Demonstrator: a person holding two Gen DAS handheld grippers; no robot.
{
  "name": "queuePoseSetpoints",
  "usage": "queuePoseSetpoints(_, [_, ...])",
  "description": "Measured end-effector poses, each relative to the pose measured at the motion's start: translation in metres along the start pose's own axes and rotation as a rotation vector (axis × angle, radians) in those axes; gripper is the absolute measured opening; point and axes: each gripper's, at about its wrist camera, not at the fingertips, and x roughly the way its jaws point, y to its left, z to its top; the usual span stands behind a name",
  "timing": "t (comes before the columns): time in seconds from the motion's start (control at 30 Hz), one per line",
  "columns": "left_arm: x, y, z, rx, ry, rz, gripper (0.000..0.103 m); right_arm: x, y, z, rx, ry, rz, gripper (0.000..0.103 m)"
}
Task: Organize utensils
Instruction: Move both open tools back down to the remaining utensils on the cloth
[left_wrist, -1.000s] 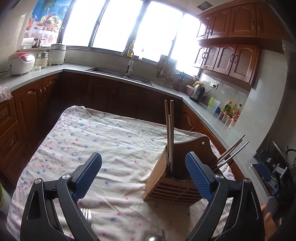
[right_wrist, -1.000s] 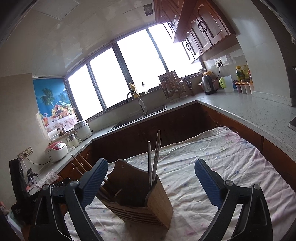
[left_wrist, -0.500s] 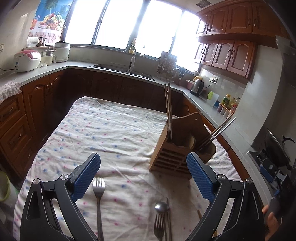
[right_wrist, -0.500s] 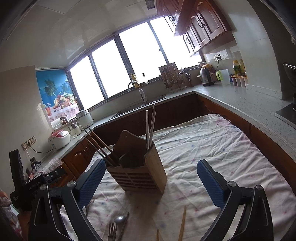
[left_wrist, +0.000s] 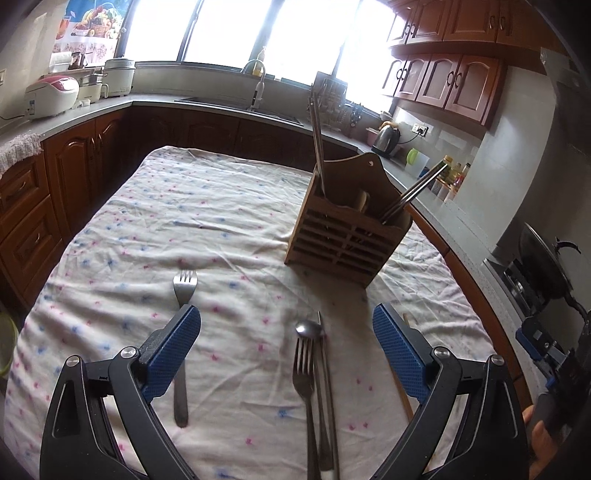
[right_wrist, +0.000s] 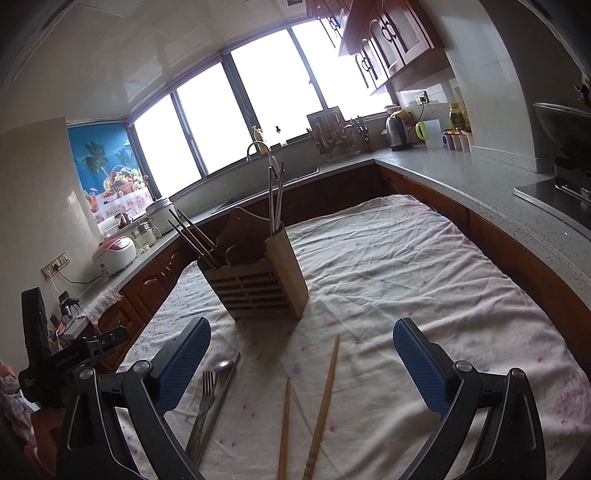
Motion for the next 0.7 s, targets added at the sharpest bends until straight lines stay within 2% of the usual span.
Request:
queuePoseSetpoints(0.23, [0.0,-0.015,-0.015,0.041,0.028,-0.014,0.096,-0.006,-0.016,-0.021,0.02,0.036,-0.018,0.1])
queuePoseSetpoints(0.5, [0.004,-0.031,-0.022,0.102,0.065,-0.055,0.096,-0.005,-0.021,-0.026,0.029,0.056,-0.022,0.1])
queuePoseSetpoints(0.57, [0.007,-0.036,-0.025,0.122,0.078,-0.068,0.094,-0.003,-0.022,-0.027,0.03,0.062,-0.024,0.1])
queuePoseSetpoints(0.7, [0.018,-0.045,-0.031,0.155,0.126,-0.098,0.08,0.001,-0.022,-0.028,0.025,0.073,-0.019,0.1])
